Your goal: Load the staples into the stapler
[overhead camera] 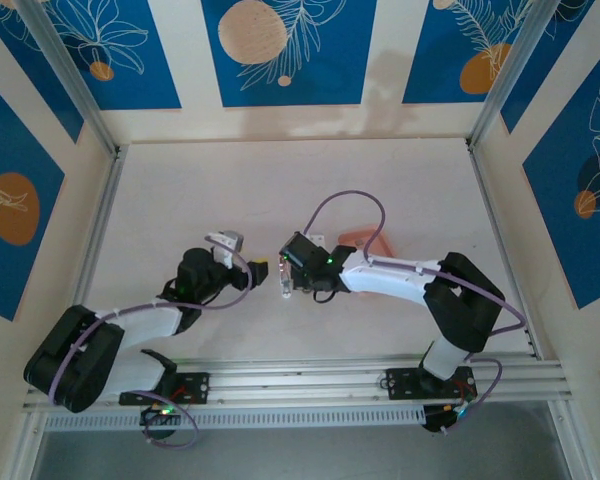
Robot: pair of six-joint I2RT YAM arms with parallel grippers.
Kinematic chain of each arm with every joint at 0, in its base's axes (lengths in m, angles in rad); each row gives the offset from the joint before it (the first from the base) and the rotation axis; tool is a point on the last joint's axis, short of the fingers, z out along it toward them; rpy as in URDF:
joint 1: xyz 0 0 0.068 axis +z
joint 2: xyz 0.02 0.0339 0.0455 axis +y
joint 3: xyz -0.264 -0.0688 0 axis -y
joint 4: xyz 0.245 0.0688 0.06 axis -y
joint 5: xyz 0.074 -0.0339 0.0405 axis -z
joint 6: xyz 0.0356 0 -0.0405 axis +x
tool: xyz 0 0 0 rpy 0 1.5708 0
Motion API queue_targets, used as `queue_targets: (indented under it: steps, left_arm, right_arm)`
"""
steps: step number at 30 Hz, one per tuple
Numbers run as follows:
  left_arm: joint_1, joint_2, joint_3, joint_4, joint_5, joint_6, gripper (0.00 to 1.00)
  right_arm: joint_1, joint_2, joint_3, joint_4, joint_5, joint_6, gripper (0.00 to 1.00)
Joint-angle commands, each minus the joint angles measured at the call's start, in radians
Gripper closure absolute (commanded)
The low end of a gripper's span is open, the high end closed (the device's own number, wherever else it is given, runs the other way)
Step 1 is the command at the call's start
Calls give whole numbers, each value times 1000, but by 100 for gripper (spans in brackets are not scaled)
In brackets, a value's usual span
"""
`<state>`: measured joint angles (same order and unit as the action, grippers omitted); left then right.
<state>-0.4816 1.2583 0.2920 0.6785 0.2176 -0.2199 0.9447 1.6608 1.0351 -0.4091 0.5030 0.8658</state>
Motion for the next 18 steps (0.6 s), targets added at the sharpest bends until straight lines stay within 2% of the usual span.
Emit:
queue_targets:
  steps: [1, 18]
  left_arm:
    - [10, -9, 28, -135, 71, 74, 11]
    - [10, -14, 6, -106, 6, 74, 11]
  right_arm:
    - [12, 33, 35, -43, 40, 27, 85]
    - [-6, 51, 40, -30, 55, 14, 85]
